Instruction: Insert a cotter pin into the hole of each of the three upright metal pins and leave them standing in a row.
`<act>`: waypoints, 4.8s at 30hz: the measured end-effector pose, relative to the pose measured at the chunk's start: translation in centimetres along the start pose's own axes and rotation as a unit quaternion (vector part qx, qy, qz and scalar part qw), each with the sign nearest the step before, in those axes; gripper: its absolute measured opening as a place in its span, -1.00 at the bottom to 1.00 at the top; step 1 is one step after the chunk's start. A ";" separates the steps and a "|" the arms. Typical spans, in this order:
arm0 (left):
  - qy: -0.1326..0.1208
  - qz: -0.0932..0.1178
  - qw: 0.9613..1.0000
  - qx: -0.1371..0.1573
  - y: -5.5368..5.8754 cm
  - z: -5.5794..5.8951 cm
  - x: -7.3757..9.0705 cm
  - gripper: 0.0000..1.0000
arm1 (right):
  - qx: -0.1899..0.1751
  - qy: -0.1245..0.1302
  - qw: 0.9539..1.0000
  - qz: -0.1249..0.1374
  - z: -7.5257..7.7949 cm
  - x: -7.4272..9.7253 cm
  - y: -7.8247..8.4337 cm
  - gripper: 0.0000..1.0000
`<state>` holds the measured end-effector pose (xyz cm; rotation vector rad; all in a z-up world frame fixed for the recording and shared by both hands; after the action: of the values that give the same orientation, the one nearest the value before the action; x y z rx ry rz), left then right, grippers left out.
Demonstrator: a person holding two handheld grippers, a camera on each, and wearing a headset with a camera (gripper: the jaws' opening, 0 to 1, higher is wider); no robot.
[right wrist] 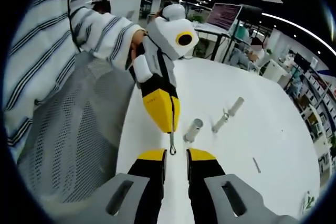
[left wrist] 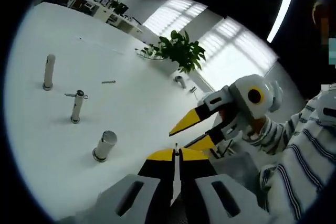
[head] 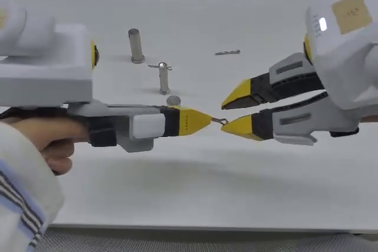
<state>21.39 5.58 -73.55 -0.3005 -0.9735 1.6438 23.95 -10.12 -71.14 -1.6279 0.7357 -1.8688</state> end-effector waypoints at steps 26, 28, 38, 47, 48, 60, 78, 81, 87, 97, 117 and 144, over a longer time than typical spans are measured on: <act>0.080 -0.012 0.959 -0.272 -0.6 1.8 0.8 -0.99 | -0.111 -0.112 0.984 0.085 -2.0 0.2 -0.2 -0.80; 0.084 -0.014 0.958 -0.274 -0.7 1.7 0.8 -0.99 | -0.107 -0.115 0.984 0.083 -2.2 0.2 -0.2 -0.80; 0.092 -0.027 0.956 -0.279 -0.6 1.8 0.6 -0.99 | -0.113 -0.125 0.982 0.084 -2.2 0.1 0.0 -0.89; 0.093 -0.045 0.953 -0.284 -0.1 2.0 0.2 -0.99 | -0.115 -0.138 0.981 0.073 -2.1 -0.2 -0.1 -0.91; 0.091 -0.047 0.952 -0.287 0.0 2.2 0.1 -0.99 | -0.117 -0.139 0.981 0.070 -2.1 -0.3 -0.1 -0.91; 0.073 -0.048 0.951 -0.295 0.2 1.8 0.2 -0.97 | -0.119 -0.132 0.983 0.053 -1.9 -0.9 -0.1 -0.92; 0.011 -0.023 0.961 -0.274 0.6 -0.5 1.3 -0.59 | -0.115 -0.115 0.987 0.018 -0.6 -1.8 0.1 -0.92; -0.005 -0.027 0.964 -0.264 0.8 -1.3 1.5 -0.59 | -0.114 -0.111 0.987 0.005 -0.3 -2.1 0.7 -0.92; -0.064 -0.043 0.961 -0.264 0.9 -3.6 2.2 -0.55 | -0.133 -0.097 0.986 -0.012 0.6 -2.3 1.6 -0.92; -0.116 -0.052 0.955 -0.267 1.1 -6.2 1.5 -0.44 | -0.159 -0.071 0.984 -0.032 2.5 -2.4 2.3 -0.92; -0.125 -0.060 0.954 -0.267 1.2 -8.0 -0.8 -0.45 | -0.187 -0.057 0.979 -0.064 3.6 -2.8 3.0 -0.92; -0.136 -0.067 0.948 -0.281 1.2 -8.0 -1.2 -0.75 | -0.190 -0.067 0.976 -0.077 3.6 -4.4 1.9 -0.92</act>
<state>26.13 7.93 -79.82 -0.3826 -1.6375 1.2776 28.15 -8.50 -75.07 -2.0811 0.9785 -1.7771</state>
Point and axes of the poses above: the centre of the closed fingertips' face, and the gripper's own axes: x roughly backward along the fingers, z roughly to its right, y roughly out of its underside, the point moved 9 cm from there along x, roughly backward along the fingers, and after that the axes turned 4 degrees about -x, right-handed, at the moved point
